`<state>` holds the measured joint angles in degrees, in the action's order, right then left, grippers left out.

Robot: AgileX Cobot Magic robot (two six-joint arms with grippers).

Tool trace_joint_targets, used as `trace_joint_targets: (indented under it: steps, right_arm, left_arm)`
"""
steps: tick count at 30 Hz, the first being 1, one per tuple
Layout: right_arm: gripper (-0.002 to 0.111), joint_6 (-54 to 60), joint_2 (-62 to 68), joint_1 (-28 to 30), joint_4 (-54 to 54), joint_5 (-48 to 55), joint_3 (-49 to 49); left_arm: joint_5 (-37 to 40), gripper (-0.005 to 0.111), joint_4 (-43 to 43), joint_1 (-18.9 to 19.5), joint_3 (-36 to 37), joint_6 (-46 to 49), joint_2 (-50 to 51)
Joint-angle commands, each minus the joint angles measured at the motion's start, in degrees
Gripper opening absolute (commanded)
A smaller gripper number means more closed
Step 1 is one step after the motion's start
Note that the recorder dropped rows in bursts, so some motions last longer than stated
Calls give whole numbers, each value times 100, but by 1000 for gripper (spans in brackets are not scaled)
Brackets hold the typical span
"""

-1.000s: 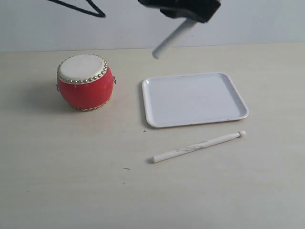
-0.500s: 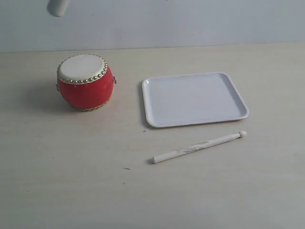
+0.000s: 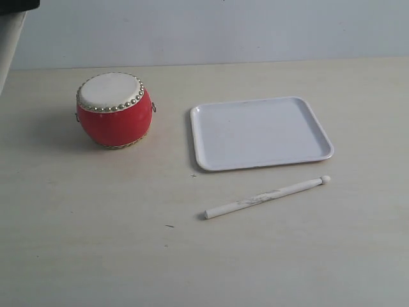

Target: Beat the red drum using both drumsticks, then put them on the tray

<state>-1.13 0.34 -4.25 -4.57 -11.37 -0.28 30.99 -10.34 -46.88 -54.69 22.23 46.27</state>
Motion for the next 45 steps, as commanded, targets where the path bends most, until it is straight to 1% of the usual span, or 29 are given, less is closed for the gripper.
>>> trace_joint_targets:
  steps: [1, 2, 3, 5, 7, 10, 13, 16, 19, 22, 24, 26, 28, 31, 32, 33, 34, 35, 36, 37, 38, 40, 42, 45]
  right_arm:
    - [0, -1831, -34, 24, 0, -669, 28]
    - [0, -2004, -34, 24, 246, -611, 28]
    - [0, -2206, -34, 24, 623, -325, -125]
    - [0, -2978, -34, 24, 1468, 349, -527]
    - [0, -3585, 251, 24, 2261, 678, -933]
    - [0, -4093, 879, 24, 2636, 619, -1458]
    - [0, -4159, 1741, 24, 2724, 391, -1944]
    - [0, -4281, 2548, -18, 3373, 484, -2481]
    - [0, -4458, 3103, -317, 4311, 542, -2914]
    - [0, -4551, 3461, -817, 5264, 542, -3283]
    - [0, -4716, 3656, -1140, 5492, 769, -3529]
    - [0, -4807, 3896, -1522, 5475, 1623, -3882]
    - [0, -4349, 4196, -1900, 5174, 2627, -4245]
    - [0, -2655, 4759, -2433, 3791, 4289, -5034]
    - [0, -1802, 5125, -2605, 2966, 5323, -5609]
    - [0, -1619, 5256, -2641, 2721, 5721, -5822]
    - [0, -1220, 5528, -2694, 2169, 6469, -6298]
    - [0, -1096, 5615, -2709, 1995, 6763, -6470]
    - [0, -1069, 5794, -2709, 1814, 7401, -6832]
    - [0, -1104, 5856, -2709, 1782, 7636, -6990]
    - [0, -1181, 5992, -2709, 1719, 8133, -7266]
    - [0, -1181, 6227, -2709, 1628, 8133, -7497]
    - [0, -1193, 6614, -2709, 1297, 8133, -7480]
    - [0, -1181, 7730, -2709, 1040, 8133, -7224]
  left_arm:
    - [-141, 0, -3, 14, 15, -52, -38]
    - [-141, 0, -3, 14, 15, -52, -38]
    - [-141, 0, -3, 14, 15, -52, -38]
    - [-141, 0, -3, 14, 15, -52, -38]
    - [-154, 0, -3, 14, 15, -52, -38]
    - [-209, 0, -3, 14, 15, -52, -38]
    - [-209, 0, -3, 14, 15, -52, -38]
    - [-209, 0, -3, 14, 15, -40, -38]
    - [-252, 0, 65, 14, 15, -41, -27]
    - [-292, 0, 76, 14, 15, -41, -27]
    - [-292, 0, 76, 14, 15, -41, -27]
    - [-292, 0, 76, 14, 15, -41, -27]
    - [-292, 0, 76, 14, 15, -41, -27]
    - [-292, 0, 76, 14, 15, -41, -27]
    - [-292, 0, 76, 14, 15, -41, -27]
    - [-292, 0, 76, 14, 15, -41, -27]
    - [-292, 0, 76, 14, 15, -41, -27]
    - [-292, 0, 76, 14, 15, -41, -27]
    - [-292, 0, 76, 14, 15, -41, -27]
    - [-292, 0, 76, 14, 15, -41, -27]
    - [-278, 0, 76, 14, 15, -41, -27]
    - [-269, 0, 76, 14, 15, -41, -27]
    - [-269, 0, 76, 14, 15, -41, -27]
    - [-34, 0, 76, 14, 15, -41, -27]
